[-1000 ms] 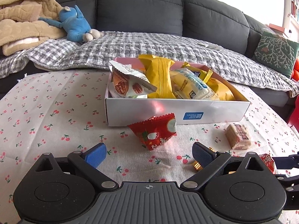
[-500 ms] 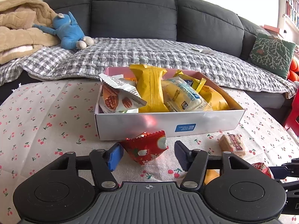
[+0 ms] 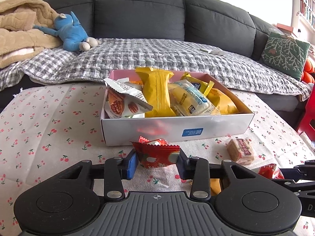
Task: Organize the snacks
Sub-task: 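Grasp the red candy packet with the right tool while the left tool grasps another red packet, then carry the red packet into the box and release while the left tool drops its red packet there, then move the left tool to the yellow bar while the right tool approaches the square cake, then grasp the yellow bar with the left tool while the right tool grasps the square cake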
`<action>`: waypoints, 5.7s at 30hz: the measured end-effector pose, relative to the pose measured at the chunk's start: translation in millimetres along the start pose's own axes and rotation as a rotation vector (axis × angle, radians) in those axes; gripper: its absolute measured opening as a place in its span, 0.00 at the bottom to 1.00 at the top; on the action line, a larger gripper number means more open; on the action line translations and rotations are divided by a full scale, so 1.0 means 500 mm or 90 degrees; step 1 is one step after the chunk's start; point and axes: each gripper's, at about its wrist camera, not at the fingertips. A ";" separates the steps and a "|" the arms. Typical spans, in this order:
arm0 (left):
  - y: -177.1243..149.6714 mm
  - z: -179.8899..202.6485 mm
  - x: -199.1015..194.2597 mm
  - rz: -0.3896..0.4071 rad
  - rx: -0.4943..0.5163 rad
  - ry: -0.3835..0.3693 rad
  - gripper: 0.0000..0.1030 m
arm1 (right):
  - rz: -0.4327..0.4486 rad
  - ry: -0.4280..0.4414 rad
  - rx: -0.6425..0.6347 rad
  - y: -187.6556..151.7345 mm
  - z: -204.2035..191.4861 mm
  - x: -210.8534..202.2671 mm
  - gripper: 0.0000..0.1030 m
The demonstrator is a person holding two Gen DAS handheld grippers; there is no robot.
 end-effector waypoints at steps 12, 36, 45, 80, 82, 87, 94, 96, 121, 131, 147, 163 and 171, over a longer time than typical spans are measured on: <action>0.011 0.008 -0.029 0.012 0.001 -0.026 0.36 | 0.032 0.003 0.004 0.020 -0.002 -0.018 0.26; 0.121 0.026 -0.020 0.033 -0.016 -0.031 0.36 | 0.093 0.071 0.113 0.165 0.071 0.013 0.26; 0.130 0.043 0.053 -0.032 -0.028 -0.014 0.36 | 0.065 0.097 0.165 0.190 0.108 0.069 0.26; 0.110 0.060 0.003 0.007 0.035 -0.029 0.88 | 0.068 0.084 0.172 0.193 0.108 0.032 0.70; 0.097 0.054 -0.013 0.006 0.040 -0.027 0.89 | 0.068 0.064 0.165 0.184 0.106 0.021 0.74; 0.060 0.045 -0.046 -0.027 0.054 -0.001 0.94 | 0.042 0.024 0.168 0.158 0.096 0.007 0.80; 0.024 0.058 -0.070 -0.088 0.044 0.029 0.96 | 0.000 -0.021 0.135 0.115 0.068 -0.014 0.87; 0.012 0.070 -0.071 -0.108 0.036 0.032 0.96 | -0.006 -0.025 0.125 0.104 0.065 -0.018 0.88; -0.036 0.064 -0.057 -0.105 0.017 0.089 0.88 | -0.009 -0.048 0.107 0.066 0.101 -0.024 0.91; -0.035 0.072 -0.053 -0.138 -0.019 0.018 0.90 | -0.021 -0.049 0.094 0.074 0.090 -0.002 0.91; -0.059 0.183 -0.046 -0.075 0.091 0.038 0.96 | -0.023 -0.058 0.108 0.072 0.099 -0.006 0.91; -0.065 0.021 -0.038 -0.089 0.010 0.031 0.83 | -0.035 -0.059 0.047 0.058 0.080 0.018 0.92; -0.048 0.026 -0.024 -0.079 0.057 -0.037 0.67 | -0.037 -0.005 0.003 0.060 0.051 0.055 0.87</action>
Point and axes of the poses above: each gripper's, at about its wrist camera, not at the fingertips, and x roughly the way its jaws point, z to its right, y to its top, and after that the axes turned 13 degrees about y, right-handed
